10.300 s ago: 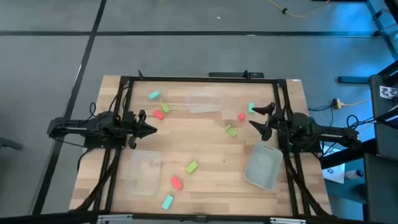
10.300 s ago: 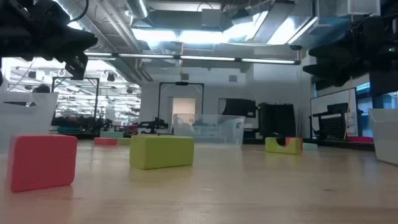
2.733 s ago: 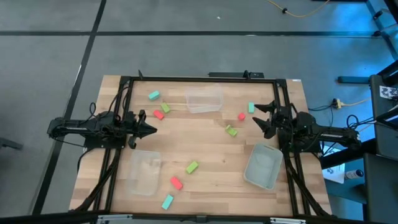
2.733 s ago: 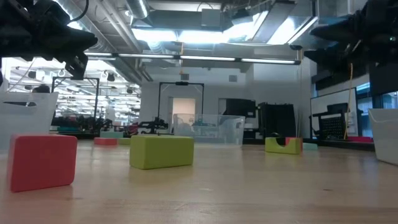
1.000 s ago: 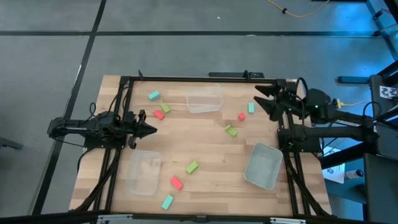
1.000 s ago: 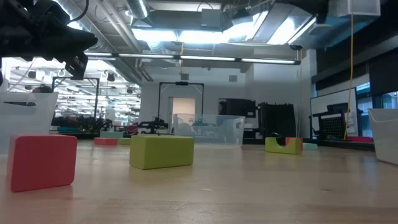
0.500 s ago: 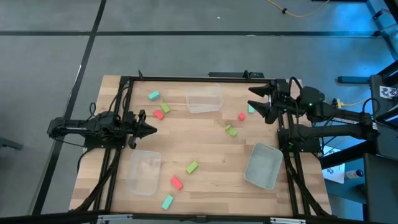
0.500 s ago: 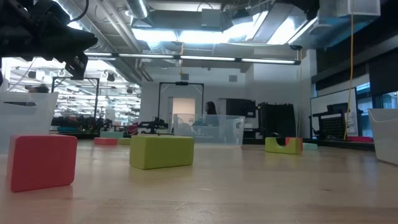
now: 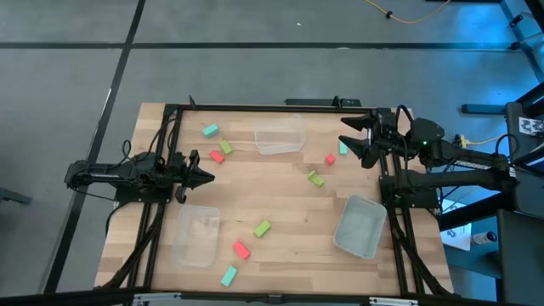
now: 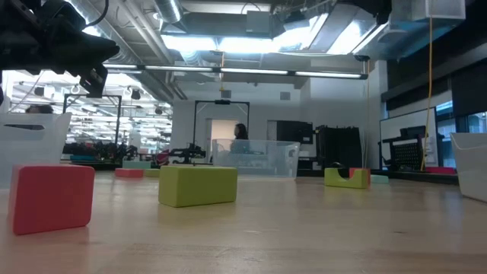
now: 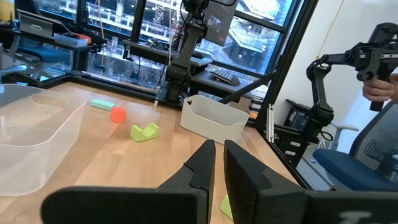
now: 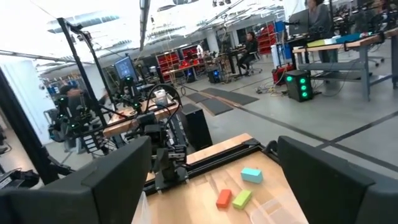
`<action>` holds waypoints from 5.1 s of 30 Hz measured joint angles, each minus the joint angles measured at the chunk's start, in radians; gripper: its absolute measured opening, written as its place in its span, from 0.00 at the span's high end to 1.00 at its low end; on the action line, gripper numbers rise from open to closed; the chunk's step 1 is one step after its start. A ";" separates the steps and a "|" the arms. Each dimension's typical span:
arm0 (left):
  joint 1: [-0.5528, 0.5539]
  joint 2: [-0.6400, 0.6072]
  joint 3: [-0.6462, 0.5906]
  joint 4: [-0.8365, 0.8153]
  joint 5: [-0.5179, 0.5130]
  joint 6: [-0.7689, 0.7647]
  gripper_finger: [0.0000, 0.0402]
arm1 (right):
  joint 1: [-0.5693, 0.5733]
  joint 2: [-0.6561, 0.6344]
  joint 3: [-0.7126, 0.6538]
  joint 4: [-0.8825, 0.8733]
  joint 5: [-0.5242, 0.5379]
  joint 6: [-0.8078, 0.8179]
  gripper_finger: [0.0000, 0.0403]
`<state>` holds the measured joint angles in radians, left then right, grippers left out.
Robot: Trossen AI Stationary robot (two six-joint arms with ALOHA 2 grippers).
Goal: Sort & place blocks by color
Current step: Put the top right green block into the bottom left transparent bin
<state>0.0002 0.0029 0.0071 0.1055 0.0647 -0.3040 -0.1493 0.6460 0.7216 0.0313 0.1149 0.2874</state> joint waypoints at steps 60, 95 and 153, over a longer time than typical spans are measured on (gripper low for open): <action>0.065 0.593 0.526 0.143 -0.309 -0.033 0.81 | 0.000 0.000 0.000 -0.007 0.007 0.048 0.13; 0.111 0.591 0.550 0.142 -0.288 0.050 0.52 | 0.000 0.000 0.000 -0.007 0.005 0.052 0.13; 0.111 0.591 0.549 0.142 -0.288 0.050 0.52 | 0.000 0.000 0.000 -0.007 0.005 0.052 0.13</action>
<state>0.1112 0.5934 0.5564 0.2478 -0.2232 -0.2544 -0.1497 0.6460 0.7216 0.0246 0.1204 0.3397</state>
